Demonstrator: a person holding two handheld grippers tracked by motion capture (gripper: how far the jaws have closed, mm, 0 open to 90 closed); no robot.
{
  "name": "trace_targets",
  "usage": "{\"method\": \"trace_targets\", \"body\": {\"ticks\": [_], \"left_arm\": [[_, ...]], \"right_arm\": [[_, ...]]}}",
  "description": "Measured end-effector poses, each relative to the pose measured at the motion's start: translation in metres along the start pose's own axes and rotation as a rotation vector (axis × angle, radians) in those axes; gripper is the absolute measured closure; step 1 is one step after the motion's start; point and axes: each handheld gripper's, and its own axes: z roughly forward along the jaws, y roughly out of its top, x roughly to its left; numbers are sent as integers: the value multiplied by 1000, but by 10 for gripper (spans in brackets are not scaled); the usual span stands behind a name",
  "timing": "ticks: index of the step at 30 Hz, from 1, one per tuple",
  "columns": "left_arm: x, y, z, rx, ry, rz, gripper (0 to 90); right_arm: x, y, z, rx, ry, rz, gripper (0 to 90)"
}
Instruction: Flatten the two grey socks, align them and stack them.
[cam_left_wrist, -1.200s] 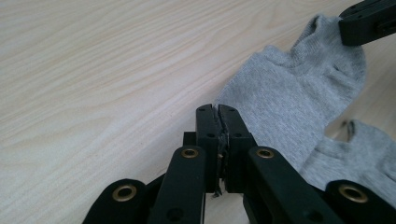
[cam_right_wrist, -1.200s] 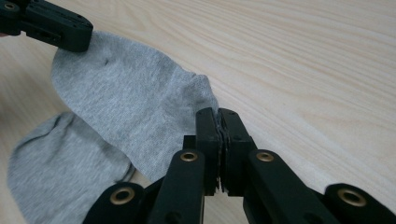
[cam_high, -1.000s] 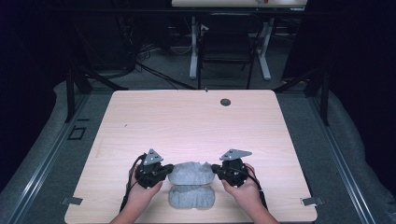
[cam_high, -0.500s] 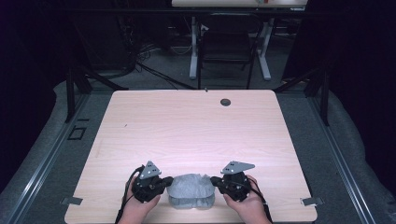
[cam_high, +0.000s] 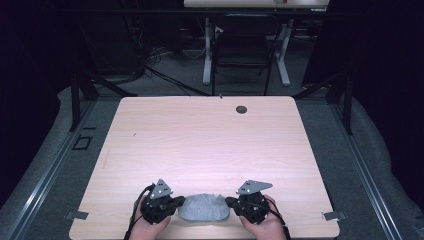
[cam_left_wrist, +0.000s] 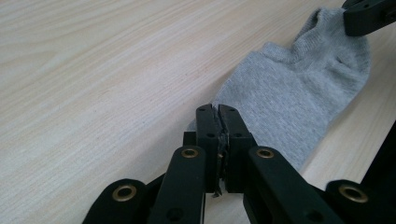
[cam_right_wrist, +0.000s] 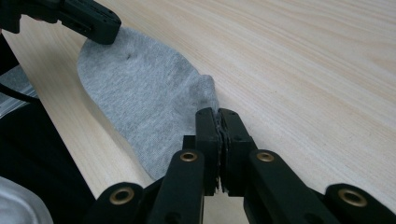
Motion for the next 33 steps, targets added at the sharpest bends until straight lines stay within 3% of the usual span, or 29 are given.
{"method": "trace_targets", "body": {"ticks": [7,14,28,33], "left_arm": [[1,-5,6,26,-1,-5,884],[1,-5,9,26,0,2,883],[0,-7,16,36,-6,5,873],[3,-7,15,26,-4,-7,800]], "right_arm": [[0,-3,4,12,-10,-7,869],[-4,-7,9,31,-16,11,867],[-6,-13,16,78,-25,3,860],[-6,-13,13,63,-32,13,775]]}}
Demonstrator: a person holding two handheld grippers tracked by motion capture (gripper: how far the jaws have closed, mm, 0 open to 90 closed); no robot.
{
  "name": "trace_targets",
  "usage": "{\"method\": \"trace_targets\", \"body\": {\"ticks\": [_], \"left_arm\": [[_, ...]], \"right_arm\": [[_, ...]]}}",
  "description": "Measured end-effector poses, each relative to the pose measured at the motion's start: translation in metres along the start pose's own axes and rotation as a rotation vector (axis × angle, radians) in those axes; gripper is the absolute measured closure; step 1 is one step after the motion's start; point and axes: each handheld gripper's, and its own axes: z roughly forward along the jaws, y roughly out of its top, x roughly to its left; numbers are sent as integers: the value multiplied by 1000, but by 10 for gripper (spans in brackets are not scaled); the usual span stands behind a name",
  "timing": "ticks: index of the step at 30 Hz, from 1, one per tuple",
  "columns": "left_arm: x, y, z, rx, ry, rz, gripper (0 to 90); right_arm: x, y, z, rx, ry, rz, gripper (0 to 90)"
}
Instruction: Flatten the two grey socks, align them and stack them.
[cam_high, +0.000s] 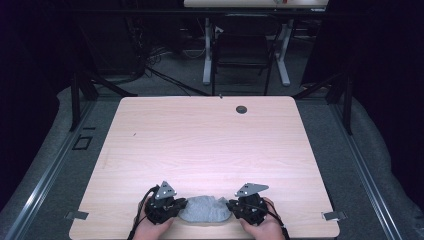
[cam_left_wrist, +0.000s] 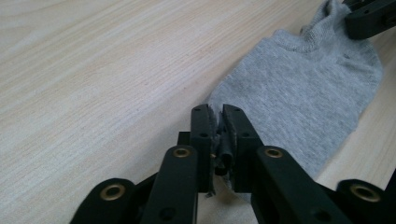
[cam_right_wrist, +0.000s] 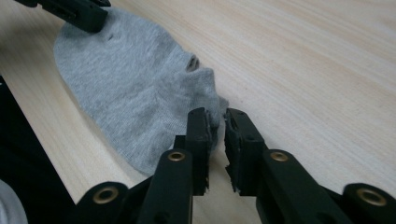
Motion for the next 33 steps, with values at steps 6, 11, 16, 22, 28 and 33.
{"method": "trace_targets", "body": {"ticks": [6,11,16,22,28,33], "left_arm": [[-1,6,-14,-75,-5,7,697],[-7,6,-15,-88,-44,14,635],[-15,2,-6,-49,-51,80,562],[-18,-1,1,-21,-49,97,526],[-18,-5,6,4,-53,114,522],[-20,-8,7,10,-53,112,525]], "right_arm": [[4,5,-10,-86,-8,-16,745],[15,9,-7,-116,28,-73,649],[21,6,7,-80,34,-137,584],[20,2,14,-58,33,-147,553],[18,-2,18,-31,29,-146,560],[17,-5,19,-24,37,-123,579]]}}
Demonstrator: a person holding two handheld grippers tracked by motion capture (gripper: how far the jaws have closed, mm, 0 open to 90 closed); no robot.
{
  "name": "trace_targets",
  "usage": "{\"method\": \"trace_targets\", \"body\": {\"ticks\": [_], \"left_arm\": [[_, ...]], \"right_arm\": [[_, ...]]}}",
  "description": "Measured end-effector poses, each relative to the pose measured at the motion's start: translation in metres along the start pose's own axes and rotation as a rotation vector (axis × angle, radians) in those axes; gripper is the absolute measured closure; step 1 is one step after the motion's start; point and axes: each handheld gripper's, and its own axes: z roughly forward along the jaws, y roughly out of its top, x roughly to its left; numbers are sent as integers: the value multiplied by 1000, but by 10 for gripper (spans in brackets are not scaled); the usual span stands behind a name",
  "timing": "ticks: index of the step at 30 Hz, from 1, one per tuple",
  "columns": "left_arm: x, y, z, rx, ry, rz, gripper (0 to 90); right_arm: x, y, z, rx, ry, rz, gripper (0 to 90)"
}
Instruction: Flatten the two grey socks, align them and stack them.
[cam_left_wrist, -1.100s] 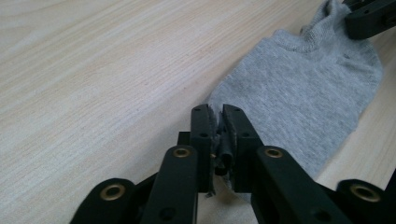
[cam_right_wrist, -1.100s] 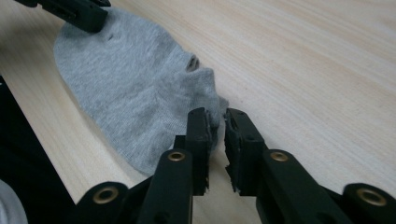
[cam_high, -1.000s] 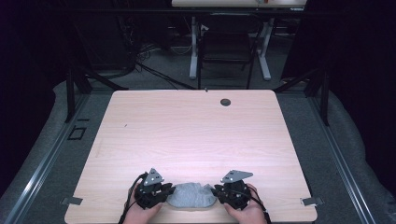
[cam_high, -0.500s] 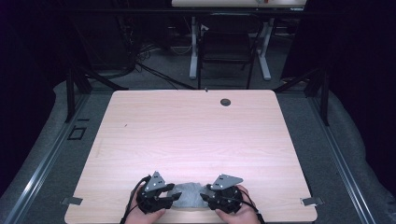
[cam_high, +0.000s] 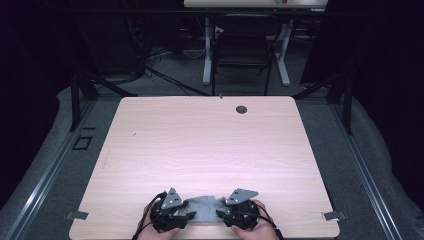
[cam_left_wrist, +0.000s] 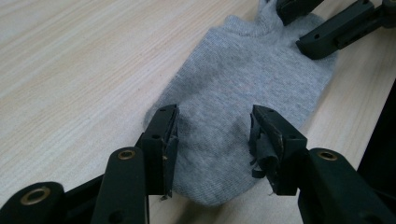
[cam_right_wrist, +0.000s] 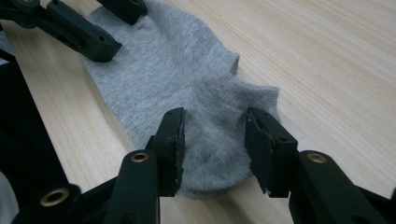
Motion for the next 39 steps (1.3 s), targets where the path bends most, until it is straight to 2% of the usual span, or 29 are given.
{"method": "trace_targets", "body": {"ticks": [6,9,15,19,20,22,25,27,34,36,39], "left_arm": [[0,-3,-1,-8,-3,-8,526],[0,-4,0,-14,1,9,527],[4,-3,0,-21,3,-5,532],[11,0,1,-22,5,-16,533],[12,0,2,-30,7,-36,534],[16,3,4,-31,10,-49,537],[21,6,6,-28,16,-46,541],[23,8,8,-30,14,-66,543],[31,15,11,-12,31,-55,546],[35,17,13,-15,27,-66,546],[40,20,14,-5,22,-68,547]], "right_arm": [[0,-4,-2,0,3,2,594],[1,-4,-2,1,-3,1,595],[-1,-2,0,0,4,13,589],[-4,3,4,-6,7,29,588],[-5,4,4,1,7,27,588],[-7,6,6,-1,7,34,588],[-11,8,8,-10,11,39,588],[-14,10,9,-4,8,41,589],[-21,18,14,17,7,33,588],[-23,20,17,4,8,50,588],[-28,23,18,14,8,46,588]]}}
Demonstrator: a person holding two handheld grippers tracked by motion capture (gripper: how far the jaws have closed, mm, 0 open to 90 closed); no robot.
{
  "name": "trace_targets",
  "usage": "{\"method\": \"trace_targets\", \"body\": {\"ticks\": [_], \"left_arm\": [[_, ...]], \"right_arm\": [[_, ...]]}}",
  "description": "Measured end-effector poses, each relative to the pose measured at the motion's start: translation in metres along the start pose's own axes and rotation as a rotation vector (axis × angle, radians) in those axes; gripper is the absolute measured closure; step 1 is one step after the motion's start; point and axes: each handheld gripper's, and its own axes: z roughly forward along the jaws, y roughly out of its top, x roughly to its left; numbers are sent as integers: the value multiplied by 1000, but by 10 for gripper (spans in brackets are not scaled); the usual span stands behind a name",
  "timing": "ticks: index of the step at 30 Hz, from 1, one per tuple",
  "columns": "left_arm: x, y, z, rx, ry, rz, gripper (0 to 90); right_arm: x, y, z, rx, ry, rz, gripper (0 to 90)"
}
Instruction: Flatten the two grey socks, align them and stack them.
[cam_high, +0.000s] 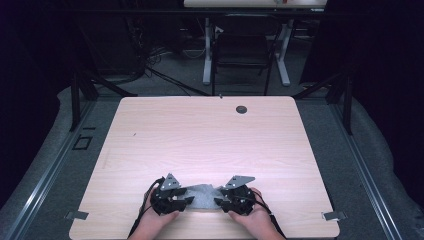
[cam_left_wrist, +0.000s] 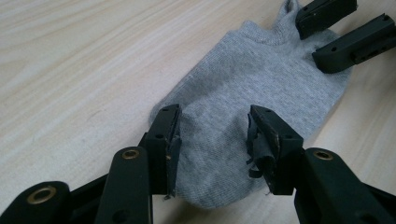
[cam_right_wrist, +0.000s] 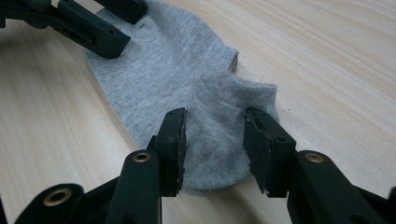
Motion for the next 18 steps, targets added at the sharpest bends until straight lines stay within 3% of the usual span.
{"method": "trace_targets", "body": {"ticks": [10,18], "left_arm": [[9,8,9,-26,6,-24,547],[11,8,9,-29,7,-18,547]], "right_arm": [[-13,8,5,-4,-16,19,588],[-18,11,8,-12,-21,29,588]]}}
